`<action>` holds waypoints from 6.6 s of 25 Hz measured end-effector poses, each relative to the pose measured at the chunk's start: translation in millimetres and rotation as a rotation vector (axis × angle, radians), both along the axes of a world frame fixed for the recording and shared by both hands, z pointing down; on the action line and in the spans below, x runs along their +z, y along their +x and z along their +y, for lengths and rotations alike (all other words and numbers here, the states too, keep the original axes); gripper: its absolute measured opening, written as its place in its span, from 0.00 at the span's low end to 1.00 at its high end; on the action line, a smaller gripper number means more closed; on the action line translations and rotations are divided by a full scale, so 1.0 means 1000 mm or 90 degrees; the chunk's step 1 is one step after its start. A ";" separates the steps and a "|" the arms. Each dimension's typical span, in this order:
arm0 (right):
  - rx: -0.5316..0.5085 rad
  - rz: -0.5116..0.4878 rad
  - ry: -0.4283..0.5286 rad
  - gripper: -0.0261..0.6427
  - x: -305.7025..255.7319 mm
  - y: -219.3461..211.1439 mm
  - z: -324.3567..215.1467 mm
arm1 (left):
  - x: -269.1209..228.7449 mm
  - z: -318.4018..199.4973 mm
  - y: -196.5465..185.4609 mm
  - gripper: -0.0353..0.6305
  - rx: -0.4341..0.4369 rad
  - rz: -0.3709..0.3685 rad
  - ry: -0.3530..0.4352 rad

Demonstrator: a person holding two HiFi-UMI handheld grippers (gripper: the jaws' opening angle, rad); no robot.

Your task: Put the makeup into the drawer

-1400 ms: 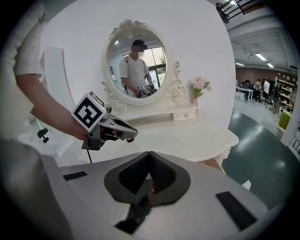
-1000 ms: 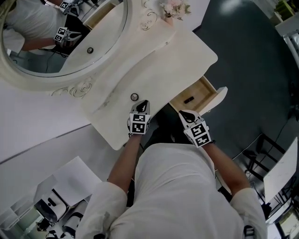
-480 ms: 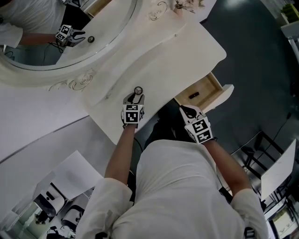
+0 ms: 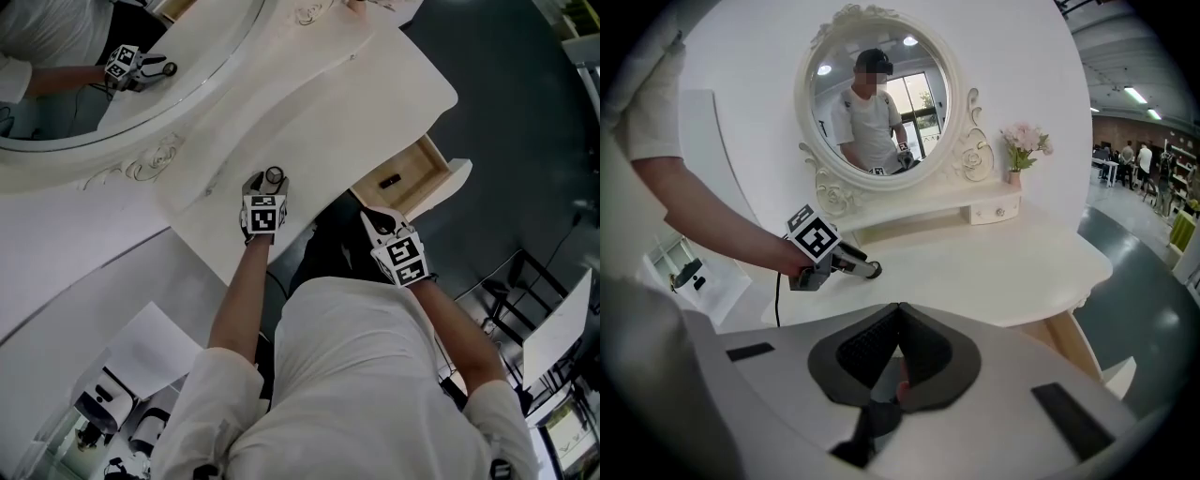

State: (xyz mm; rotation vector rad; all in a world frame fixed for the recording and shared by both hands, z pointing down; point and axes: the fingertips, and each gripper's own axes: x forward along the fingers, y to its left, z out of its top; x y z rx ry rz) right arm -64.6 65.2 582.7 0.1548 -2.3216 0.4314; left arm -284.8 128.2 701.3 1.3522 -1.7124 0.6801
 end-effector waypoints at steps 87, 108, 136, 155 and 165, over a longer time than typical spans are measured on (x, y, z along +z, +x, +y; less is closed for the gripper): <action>0.366 0.021 -0.079 0.08 0.059 0.218 -0.038 | 0.101 -0.120 0.336 0.39 0.669 0.026 -0.161; 0.356 0.015 -0.108 0.08 0.076 0.210 -0.046 | 0.157 -0.116 0.341 0.44 0.670 0.060 -0.274; 0.272 -0.112 0.100 0.07 -0.066 0.192 -0.111 | -0.147 -0.119 0.230 0.13 0.207 -0.003 0.198; 0.344 -0.161 0.277 0.08 -0.186 0.180 -0.101 | -0.339 -0.101 0.146 0.08 0.185 -0.051 0.489; 0.358 -0.216 0.335 0.08 -0.225 0.197 -0.106 | -0.371 -0.095 0.142 0.08 0.164 -0.099 0.533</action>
